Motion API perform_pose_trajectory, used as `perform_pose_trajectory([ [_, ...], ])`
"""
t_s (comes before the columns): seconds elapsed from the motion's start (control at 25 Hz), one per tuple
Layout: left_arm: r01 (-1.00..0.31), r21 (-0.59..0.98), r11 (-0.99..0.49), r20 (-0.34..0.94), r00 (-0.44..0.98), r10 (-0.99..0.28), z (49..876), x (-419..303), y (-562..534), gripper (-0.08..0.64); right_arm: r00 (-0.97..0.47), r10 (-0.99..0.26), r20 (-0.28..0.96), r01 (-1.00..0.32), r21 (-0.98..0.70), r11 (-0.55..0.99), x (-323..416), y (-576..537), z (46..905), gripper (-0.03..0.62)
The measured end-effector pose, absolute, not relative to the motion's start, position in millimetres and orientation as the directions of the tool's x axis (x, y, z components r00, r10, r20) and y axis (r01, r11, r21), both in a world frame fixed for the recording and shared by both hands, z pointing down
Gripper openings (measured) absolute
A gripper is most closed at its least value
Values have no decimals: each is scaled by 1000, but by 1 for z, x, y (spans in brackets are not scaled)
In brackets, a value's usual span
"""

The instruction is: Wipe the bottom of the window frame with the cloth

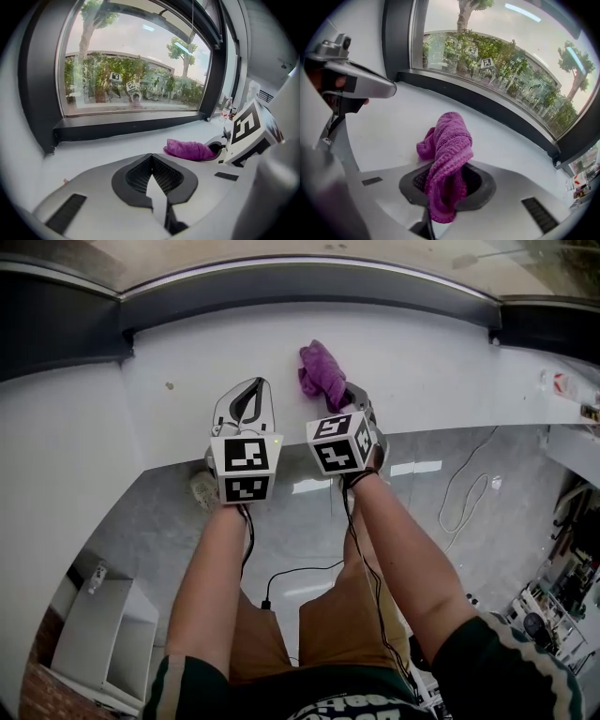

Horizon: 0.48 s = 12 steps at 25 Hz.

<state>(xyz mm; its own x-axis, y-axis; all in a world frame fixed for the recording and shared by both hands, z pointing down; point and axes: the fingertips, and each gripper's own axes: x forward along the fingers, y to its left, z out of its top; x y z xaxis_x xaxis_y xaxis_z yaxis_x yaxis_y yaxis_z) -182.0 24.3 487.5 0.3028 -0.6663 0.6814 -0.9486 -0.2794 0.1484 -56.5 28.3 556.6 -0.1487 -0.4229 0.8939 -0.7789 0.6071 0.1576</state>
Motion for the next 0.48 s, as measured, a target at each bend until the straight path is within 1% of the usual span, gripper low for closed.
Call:
perform_pose_trajectory([
  [0.48, -964, 130, -233, 684, 257, -683, 483, -233, 35, 9, -216, -404, 889, -745, 117, 656, -126, 40, 554, 86],
])
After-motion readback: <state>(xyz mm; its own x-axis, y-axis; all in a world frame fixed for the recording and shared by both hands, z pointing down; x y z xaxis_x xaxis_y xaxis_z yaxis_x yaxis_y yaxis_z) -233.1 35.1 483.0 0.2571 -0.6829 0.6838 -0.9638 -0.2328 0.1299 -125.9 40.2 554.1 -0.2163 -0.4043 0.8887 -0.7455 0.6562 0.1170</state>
